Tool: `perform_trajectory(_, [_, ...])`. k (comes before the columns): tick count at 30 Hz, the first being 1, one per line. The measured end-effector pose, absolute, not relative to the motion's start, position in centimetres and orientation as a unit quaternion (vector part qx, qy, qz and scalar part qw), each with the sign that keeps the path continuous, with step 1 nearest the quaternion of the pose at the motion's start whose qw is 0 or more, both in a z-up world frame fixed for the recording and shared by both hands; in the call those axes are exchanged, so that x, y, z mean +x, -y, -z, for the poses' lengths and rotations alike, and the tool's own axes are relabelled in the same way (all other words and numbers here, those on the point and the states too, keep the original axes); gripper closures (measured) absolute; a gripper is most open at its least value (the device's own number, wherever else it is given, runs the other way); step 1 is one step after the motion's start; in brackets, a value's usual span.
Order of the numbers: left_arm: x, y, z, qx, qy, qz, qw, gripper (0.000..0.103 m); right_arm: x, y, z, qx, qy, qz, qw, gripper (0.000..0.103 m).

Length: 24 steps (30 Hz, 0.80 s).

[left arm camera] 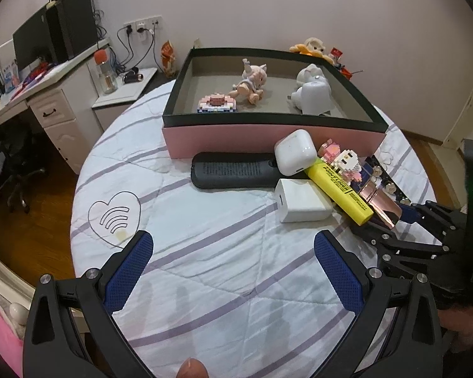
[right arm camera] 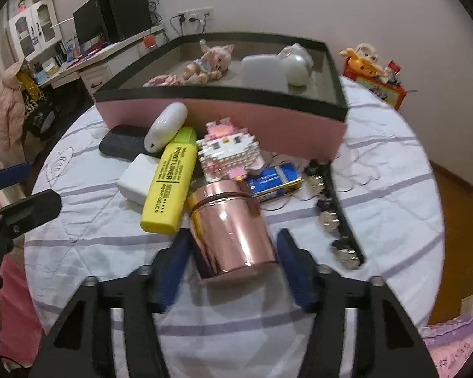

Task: Organize rigid objects
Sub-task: 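Close the right tool around the rose-gold canister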

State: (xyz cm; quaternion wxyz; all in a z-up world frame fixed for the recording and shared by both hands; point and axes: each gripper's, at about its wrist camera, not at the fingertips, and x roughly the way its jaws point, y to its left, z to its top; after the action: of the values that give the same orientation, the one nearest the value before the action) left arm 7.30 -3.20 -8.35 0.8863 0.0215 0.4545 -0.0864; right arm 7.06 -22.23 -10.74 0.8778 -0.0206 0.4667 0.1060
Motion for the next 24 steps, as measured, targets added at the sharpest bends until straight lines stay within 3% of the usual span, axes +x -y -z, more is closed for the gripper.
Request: perform_trajectory(24, [11.3,9.4,13.4,0.07,-0.474,0.108,0.871,0.0,6.2,25.8,10.1,0.029,-0.463,-0.101,0.88,0.051])
